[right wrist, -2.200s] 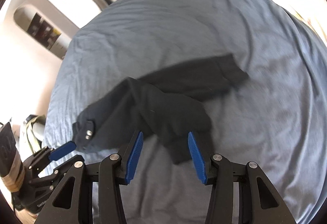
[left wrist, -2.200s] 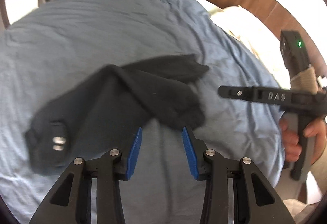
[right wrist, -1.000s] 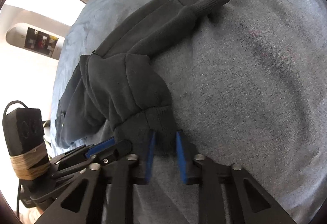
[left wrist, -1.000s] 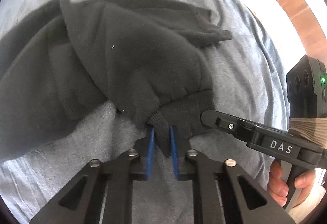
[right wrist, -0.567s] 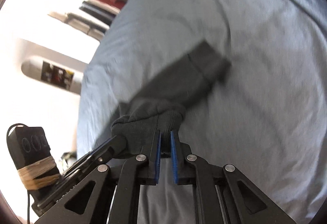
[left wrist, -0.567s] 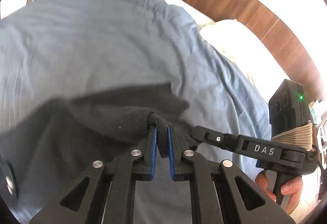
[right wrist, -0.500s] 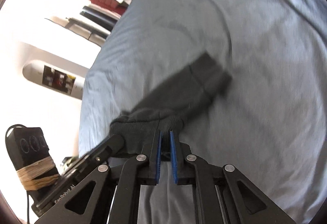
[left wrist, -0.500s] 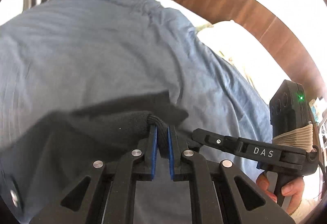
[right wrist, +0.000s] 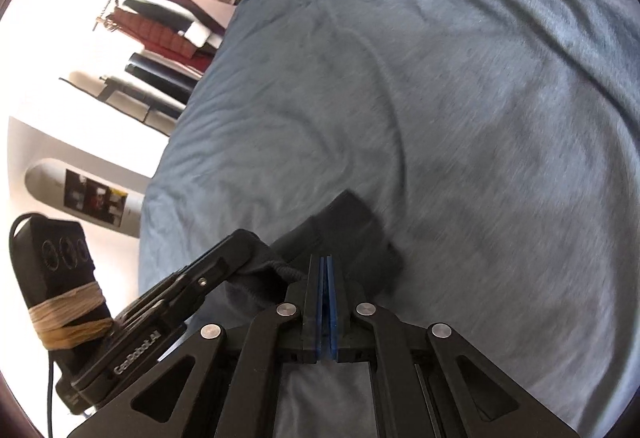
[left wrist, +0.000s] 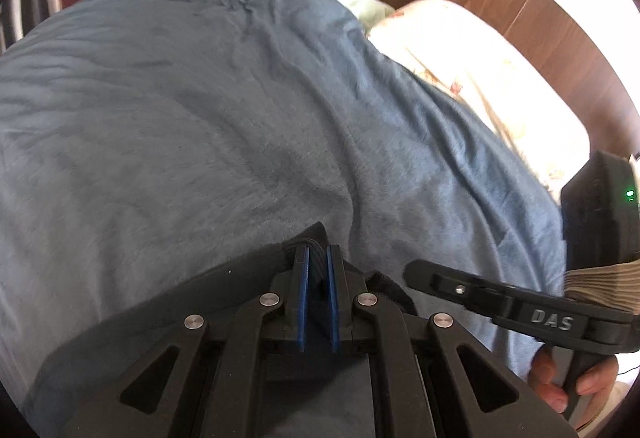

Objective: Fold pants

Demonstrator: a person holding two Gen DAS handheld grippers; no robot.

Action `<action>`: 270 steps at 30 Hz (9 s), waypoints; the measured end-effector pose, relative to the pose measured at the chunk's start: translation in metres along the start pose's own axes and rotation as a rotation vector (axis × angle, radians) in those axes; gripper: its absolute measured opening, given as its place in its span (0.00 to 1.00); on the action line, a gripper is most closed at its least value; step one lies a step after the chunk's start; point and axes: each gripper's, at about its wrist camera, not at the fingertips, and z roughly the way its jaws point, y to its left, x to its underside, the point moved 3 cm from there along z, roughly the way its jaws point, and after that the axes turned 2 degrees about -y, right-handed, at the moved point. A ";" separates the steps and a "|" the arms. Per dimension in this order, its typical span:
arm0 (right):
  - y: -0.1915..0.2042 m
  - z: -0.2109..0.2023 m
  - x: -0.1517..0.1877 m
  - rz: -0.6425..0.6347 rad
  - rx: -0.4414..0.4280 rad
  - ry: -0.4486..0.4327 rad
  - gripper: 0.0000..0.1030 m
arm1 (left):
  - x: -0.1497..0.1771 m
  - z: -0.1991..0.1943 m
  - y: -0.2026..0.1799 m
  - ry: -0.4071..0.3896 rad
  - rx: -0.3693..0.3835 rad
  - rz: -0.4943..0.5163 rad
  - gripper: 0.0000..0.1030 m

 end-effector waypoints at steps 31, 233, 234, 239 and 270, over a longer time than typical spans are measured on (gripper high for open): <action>-0.005 0.014 0.022 0.059 0.063 -0.048 0.31 | -0.020 0.037 0.020 0.200 0.107 0.344 0.46; 0.026 -0.016 0.047 0.012 0.251 -0.235 0.54 | 0.019 -0.057 0.034 -0.032 -0.154 0.354 0.65; 0.022 -0.011 0.043 0.033 0.252 -0.238 0.54 | 0.013 -0.048 0.032 -0.022 -0.135 0.372 0.65; 0.005 0.009 0.031 0.105 0.271 -0.252 0.54 | -0.009 -0.001 0.028 0.069 -0.025 0.397 0.64; -0.051 0.074 0.029 0.295 0.166 -0.176 0.36 | -0.007 0.123 0.007 0.398 0.233 0.384 0.33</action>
